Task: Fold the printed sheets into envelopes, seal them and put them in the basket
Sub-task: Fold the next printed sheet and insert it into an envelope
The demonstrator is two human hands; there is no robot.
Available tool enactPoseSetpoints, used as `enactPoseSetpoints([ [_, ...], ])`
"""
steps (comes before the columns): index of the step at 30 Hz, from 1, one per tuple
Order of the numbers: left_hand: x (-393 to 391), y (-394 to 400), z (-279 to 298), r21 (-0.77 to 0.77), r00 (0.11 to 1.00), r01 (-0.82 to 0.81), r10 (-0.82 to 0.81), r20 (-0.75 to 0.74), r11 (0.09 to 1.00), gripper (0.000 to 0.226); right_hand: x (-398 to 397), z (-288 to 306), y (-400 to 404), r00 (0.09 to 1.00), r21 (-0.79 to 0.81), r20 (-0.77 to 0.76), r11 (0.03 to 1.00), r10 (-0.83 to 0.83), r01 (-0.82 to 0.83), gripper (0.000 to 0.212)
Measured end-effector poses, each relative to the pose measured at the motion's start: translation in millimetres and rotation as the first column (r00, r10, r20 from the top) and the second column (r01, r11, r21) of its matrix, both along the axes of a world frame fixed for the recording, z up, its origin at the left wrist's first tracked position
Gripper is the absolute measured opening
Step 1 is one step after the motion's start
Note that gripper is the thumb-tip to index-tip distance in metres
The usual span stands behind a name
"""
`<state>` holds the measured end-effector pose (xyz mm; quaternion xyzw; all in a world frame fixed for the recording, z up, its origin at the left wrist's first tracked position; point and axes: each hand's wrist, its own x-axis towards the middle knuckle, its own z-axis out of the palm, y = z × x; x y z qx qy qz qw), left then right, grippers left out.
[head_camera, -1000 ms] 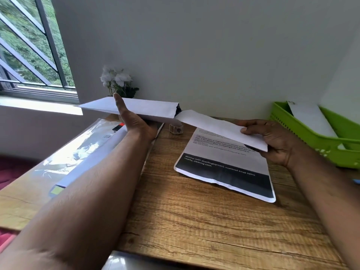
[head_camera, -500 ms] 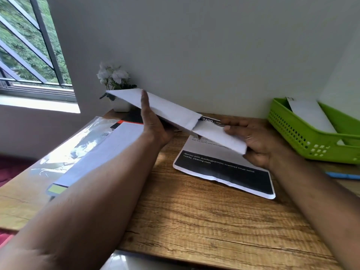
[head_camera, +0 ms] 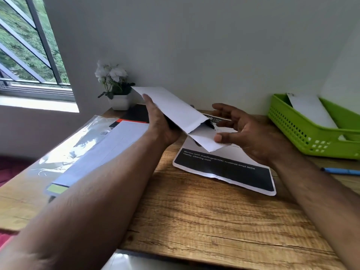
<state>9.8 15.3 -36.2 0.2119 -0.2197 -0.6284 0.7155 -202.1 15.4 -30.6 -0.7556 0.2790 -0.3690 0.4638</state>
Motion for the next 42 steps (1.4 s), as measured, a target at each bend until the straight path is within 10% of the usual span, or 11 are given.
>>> enactPoseSetpoints([
  [5, 0, 1, 3, 0.028, 1.000, -0.008, 0.009, -0.027, 1.000, 0.088, -7, 5, 2, 0.980, -0.032, -0.154, 0.991, 0.122, -0.128, 0.097],
  [8, -7, 1, 3, 0.071, 1.000, 0.020, -0.021, 0.013, 0.997, 0.092, 4, 3, 11, 0.981, -0.301, -0.086, 0.943, -0.174, 0.141, 0.077],
  [12, -31, 4, 4, 0.132, 0.972, 0.178, -0.195, 0.133, 0.975, 0.100, 10, -7, 8, 0.914, -0.802, -0.023, 0.554, -0.405, 0.225, 0.060],
  [17, -46, 4, 0, 0.206, 0.877, 0.218, -0.284, 0.387, 0.954, 0.063, 6, -3, 6, 0.811, -0.936, -0.061, 0.316, -0.582, 0.156, 0.048],
  [19, -45, 2, -6, 0.218, 0.737, 0.055, -0.187, 0.650, 0.974, 0.045, 5, 1, 2, 0.773, -0.917, -0.203, 0.393, -0.601, 0.064, 0.044],
  [22, -37, 3, -9, -0.015, 0.155, -0.216, 0.049, 0.987, 0.976, 0.035, -5, 2, -1, 0.708, -0.551, -0.605, 0.833, -0.364, -0.043, 0.046],
  [24, -30, 3, -5, -0.157, -0.173, -0.201, 0.123, 0.977, 0.967, 0.039, -12, -1, -4, 0.647, -0.277, -0.745, 0.958, -0.164, -0.076, 0.054],
  [32, -26, 11, 2, 0.021, -0.346, 0.143, 0.030, 0.938, 0.989, 0.026, -21, 1, -13, 0.737, -0.290, -0.661, 0.954, -0.141, -0.078, 0.014],
  [42, -34, 7, -7, -0.048, -0.407, 0.231, 0.141, 0.902, 0.972, 0.023, -19, -8, -19, 0.778, -0.400, -0.588, 0.915, -0.222, -0.041, 0.019],
])
